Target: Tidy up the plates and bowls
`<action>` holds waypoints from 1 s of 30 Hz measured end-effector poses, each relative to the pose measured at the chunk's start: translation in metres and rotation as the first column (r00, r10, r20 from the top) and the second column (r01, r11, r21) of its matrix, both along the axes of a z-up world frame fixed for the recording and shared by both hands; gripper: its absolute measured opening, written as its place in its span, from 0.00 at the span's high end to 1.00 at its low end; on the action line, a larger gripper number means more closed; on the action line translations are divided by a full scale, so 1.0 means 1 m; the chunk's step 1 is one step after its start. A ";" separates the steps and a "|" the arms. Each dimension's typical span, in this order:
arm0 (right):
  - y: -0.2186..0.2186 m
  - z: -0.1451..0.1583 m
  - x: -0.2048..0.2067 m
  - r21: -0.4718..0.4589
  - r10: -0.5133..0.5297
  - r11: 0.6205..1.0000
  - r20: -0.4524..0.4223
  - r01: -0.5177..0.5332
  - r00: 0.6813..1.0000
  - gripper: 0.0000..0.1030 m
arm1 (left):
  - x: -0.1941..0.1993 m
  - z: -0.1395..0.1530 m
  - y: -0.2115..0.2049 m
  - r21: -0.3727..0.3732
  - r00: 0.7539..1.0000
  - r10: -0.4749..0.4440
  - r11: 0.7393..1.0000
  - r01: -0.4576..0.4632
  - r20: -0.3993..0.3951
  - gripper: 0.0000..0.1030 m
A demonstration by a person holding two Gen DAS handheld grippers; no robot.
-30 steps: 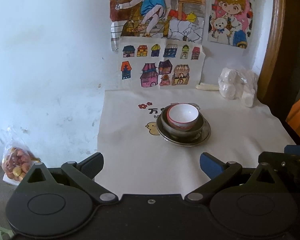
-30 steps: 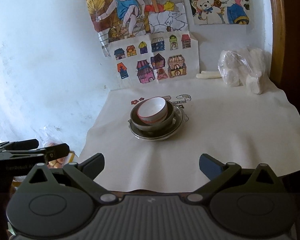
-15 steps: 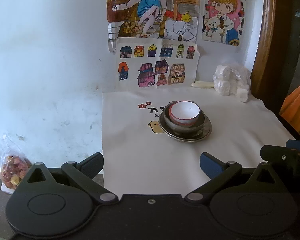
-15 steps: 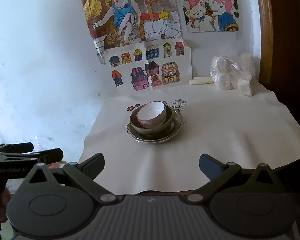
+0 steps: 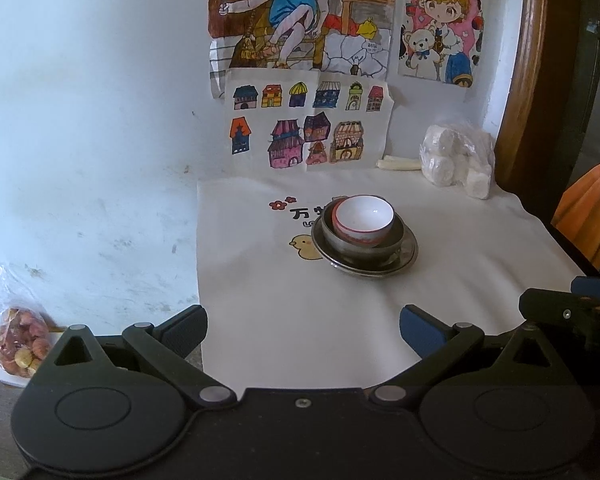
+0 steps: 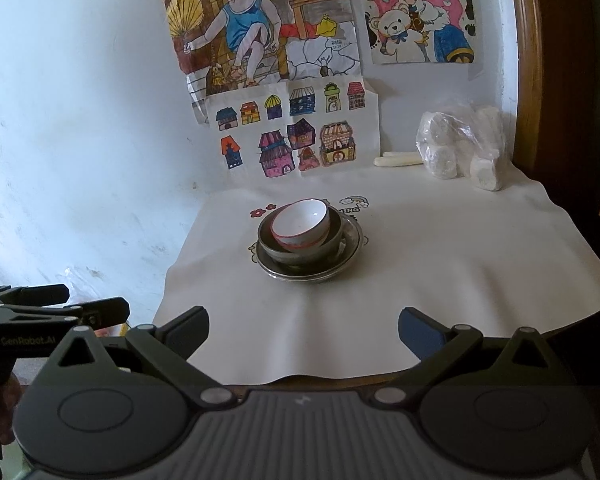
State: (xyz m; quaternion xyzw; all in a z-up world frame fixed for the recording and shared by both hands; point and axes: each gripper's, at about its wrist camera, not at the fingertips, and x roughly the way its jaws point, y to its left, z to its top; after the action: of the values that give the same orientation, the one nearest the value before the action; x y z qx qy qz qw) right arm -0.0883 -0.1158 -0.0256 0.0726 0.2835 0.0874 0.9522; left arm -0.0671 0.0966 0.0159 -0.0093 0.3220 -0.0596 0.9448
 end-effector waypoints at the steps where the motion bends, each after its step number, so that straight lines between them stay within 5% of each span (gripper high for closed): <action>1: 0.001 0.000 0.000 -0.001 0.000 1.000 0.002 0.000 1.000 0.00 | 0.000 0.000 0.000 -0.001 1.000 0.000 1.000 0.000 0.001 0.01; 30: 0.001 0.002 -0.003 -0.003 0.008 1.000 0.004 -0.008 1.000 0.00 | 0.000 -0.001 0.002 0.000 1.000 0.000 1.000 0.000 -0.007 0.01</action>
State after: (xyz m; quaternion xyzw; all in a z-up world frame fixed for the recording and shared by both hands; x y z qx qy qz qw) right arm -0.0911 -0.1148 -0.0238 0.0700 0.2821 0.0907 0.9525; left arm -0.0670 0.0987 0.0150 -0.0097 0.3255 -0.0596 0.9436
